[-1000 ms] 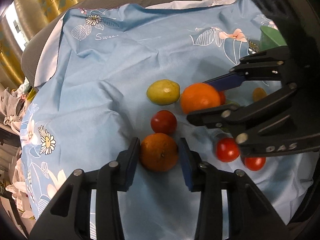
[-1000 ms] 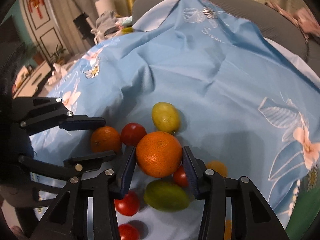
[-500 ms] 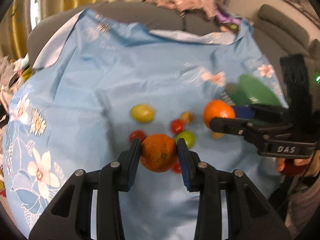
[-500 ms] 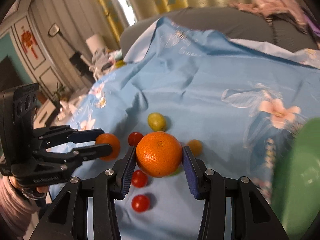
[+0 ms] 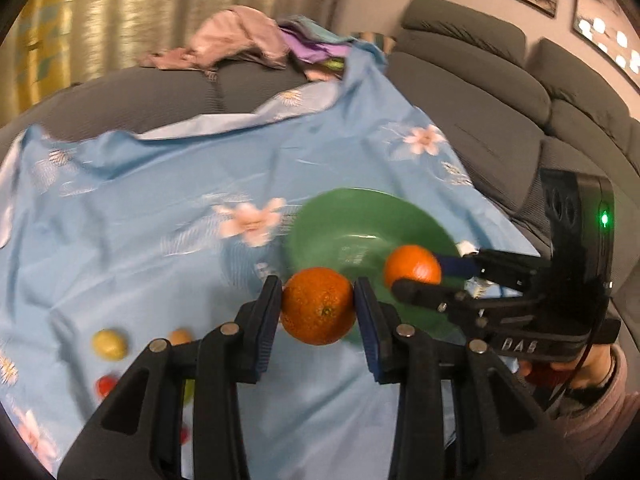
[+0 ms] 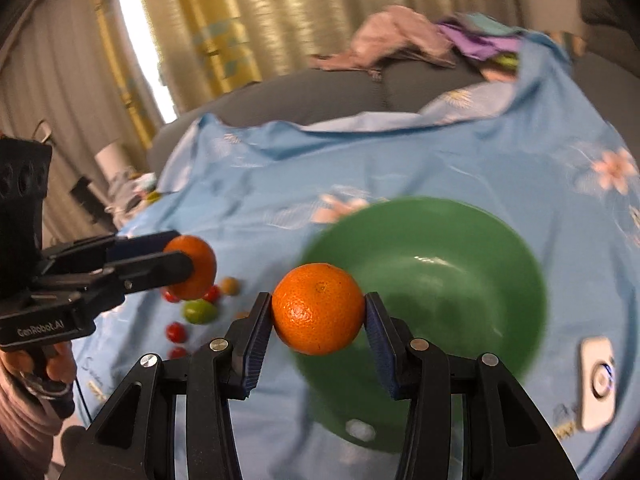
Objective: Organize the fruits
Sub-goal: 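Carry both oranges into the green bowl and open both tools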
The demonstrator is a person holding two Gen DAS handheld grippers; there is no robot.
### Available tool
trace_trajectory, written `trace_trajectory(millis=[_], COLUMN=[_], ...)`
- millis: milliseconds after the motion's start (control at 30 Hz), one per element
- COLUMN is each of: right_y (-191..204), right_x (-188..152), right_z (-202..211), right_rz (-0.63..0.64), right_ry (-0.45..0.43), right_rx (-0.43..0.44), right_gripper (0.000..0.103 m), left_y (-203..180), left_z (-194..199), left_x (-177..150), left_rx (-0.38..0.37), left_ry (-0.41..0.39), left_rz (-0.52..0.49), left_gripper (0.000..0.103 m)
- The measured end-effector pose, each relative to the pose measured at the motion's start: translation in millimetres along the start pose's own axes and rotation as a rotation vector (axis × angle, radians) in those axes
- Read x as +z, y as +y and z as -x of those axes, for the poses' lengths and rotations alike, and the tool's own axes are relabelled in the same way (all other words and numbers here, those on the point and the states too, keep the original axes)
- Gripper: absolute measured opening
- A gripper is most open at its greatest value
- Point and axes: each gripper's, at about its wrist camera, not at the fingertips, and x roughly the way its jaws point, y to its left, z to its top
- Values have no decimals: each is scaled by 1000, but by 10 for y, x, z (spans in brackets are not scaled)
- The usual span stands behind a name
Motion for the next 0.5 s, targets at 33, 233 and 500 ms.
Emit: trace_trajectory(millis=[33,233,500], right_y=[-66,-299,-434], right_x=[-25,-128,-253], right_z=[12,23,82], right_rz=[-14,-42,-78], right_ry=[6,41,53], right_rx=[-15,-66,-86], right_gripper=[48,48,48], left_y=[-68,-298,-313], left_z=[-85,-460,-494], left_x=[41,100,19], left_rx=[-10,-34,-17], left_ry=[11,80,104], left_rz=[-9,-52,-52], left_gripper=[37,38,50])
